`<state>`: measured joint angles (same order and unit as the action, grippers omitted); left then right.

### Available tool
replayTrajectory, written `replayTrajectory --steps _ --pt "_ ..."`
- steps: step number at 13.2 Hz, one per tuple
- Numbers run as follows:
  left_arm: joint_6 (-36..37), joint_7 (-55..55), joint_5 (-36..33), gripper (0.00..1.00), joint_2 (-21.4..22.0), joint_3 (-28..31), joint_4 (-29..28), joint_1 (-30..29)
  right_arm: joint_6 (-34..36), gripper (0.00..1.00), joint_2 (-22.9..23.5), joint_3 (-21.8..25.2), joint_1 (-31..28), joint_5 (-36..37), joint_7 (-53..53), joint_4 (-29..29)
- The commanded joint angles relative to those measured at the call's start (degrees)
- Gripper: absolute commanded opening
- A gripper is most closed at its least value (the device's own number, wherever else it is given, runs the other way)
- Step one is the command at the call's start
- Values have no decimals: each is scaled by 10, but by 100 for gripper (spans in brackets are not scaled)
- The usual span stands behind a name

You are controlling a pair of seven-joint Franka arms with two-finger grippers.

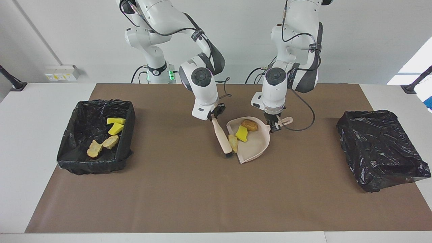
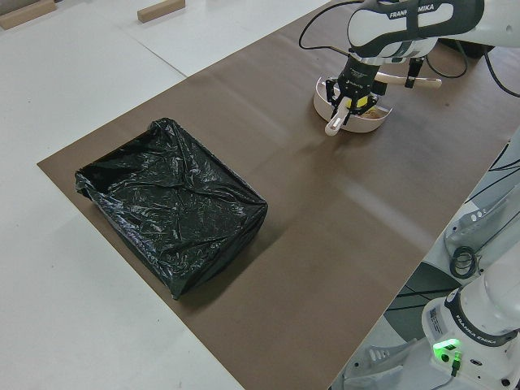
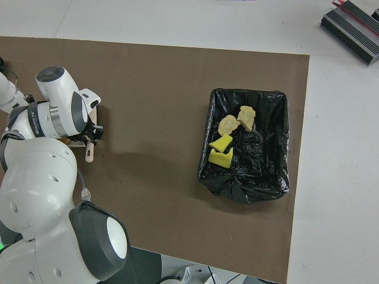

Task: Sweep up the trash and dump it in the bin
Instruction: 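Push the chunks into the pink dustpan with the brush in the right gripper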

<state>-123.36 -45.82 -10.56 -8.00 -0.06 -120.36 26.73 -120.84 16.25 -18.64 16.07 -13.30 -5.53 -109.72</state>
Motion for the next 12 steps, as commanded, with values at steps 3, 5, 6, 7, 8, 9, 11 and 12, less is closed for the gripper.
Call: replayTrajectory --steps 3,5,6,7,8,9,11,12 --pt "-17 13 -14 0 17 -2 -25 -5 15 0 -10 -10 -14 -51 49 -3" --pt "-17 13 -14 0 17 -1 -25 -5 25 0 -24 -10 -18 -52 40 -2" --pt "-17 13 -14 0 17 -1 -25 -5 22 0 -28 -10 -15 -57 19 -1" --pt "-17 13 -14 0 17 -2 -25 -5 5 0 -28 -10 -8 -69 -24 0" --pt "-17 13 -14 0 17 -2 -25 -5 -18 0 -28 -10 2 -81 -49 -1" --pt "-17 13 -14 0 17 -2 -26 -5 -32 0 -29 -10 19 -98 -69 -1" --pt "-16 5 -14 0 17 -1 -26 -8 -33 0 -31 -10 24 -103 -101 3" --pt "-16 -3 -14 0 17 -1 -26 -13 -26 0 -45 -10 18 -103 -101 2"
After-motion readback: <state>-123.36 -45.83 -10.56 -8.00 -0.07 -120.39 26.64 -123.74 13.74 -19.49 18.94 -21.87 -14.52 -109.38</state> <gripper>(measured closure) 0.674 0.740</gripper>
